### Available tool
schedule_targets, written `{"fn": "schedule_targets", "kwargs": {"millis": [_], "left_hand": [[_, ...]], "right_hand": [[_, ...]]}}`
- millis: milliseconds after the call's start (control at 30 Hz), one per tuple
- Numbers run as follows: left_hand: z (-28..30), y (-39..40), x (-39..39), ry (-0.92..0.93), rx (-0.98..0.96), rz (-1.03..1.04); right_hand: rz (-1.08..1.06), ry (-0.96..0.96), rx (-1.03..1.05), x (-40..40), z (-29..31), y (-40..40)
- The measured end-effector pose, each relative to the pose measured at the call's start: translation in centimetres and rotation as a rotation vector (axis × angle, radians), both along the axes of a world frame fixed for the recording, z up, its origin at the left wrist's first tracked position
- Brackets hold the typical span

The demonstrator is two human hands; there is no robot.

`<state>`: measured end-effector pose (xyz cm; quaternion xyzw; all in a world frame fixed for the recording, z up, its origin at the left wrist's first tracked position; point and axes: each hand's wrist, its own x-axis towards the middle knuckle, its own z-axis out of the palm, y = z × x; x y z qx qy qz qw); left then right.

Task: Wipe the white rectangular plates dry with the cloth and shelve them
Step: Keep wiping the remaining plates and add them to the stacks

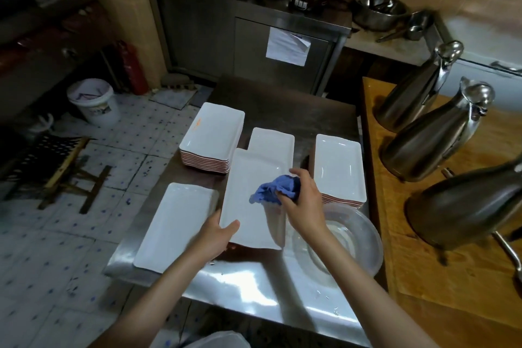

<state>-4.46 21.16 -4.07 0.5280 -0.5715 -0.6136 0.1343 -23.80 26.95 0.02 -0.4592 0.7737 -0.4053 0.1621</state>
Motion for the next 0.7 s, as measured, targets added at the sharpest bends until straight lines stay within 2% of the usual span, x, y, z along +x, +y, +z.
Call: {"fn": "schedule_targets", "kwargs": {"millis": [433, 700], "left_hand": [[-3.3, -0.7, 9.4, -0.142, 0.05, 0.139], [-5.3, -1.0, 12.0, -0.129, 0.113, 0.172]], "right_hand": [[0.158, -0.123, 0.07, 4.2, -1.8, -2.4], [0.211, -0.129, 0.087, 5.5, -2.6, -3.7]]}}
